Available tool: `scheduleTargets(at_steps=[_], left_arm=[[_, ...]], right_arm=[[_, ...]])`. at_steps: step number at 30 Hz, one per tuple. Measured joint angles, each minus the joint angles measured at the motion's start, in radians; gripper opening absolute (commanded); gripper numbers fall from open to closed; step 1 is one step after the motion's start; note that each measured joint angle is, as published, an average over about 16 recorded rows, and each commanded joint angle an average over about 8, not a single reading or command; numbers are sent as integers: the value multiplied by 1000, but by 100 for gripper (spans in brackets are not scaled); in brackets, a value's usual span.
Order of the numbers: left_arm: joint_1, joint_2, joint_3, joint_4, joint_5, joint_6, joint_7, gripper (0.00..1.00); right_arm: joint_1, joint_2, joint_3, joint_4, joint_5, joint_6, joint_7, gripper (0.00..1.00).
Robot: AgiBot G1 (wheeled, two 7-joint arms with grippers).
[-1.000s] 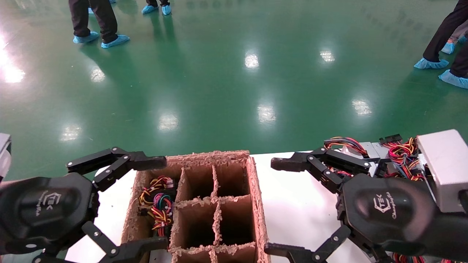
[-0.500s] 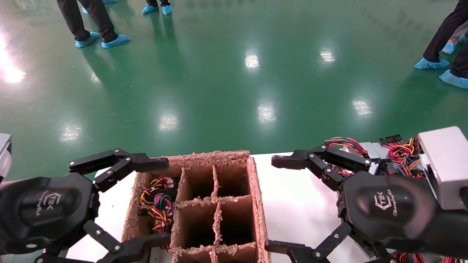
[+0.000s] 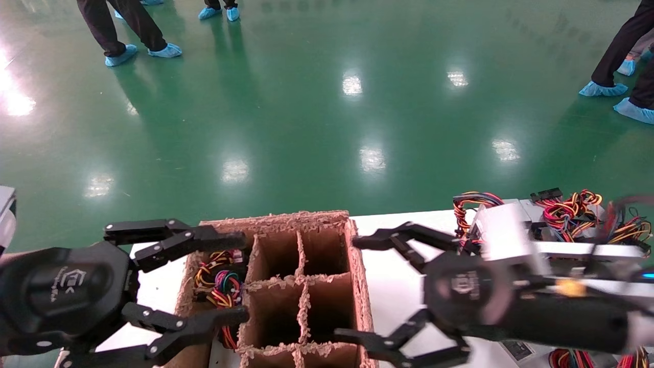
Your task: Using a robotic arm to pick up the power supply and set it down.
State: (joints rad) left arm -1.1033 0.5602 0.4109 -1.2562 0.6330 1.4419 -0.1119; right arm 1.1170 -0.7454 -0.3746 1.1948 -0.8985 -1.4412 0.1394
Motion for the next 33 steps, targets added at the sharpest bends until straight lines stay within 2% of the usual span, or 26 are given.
scheduleTargets(at_steps=[14,33], left_arm=[[0,0,0,0,0,0,0,0],[0,0,0,0,0,0,0,0]], right_arm=[[73,-199,-109,-102,-161,66,-37,100],[218,-445,-207,-361,-304,122,-109,100]])
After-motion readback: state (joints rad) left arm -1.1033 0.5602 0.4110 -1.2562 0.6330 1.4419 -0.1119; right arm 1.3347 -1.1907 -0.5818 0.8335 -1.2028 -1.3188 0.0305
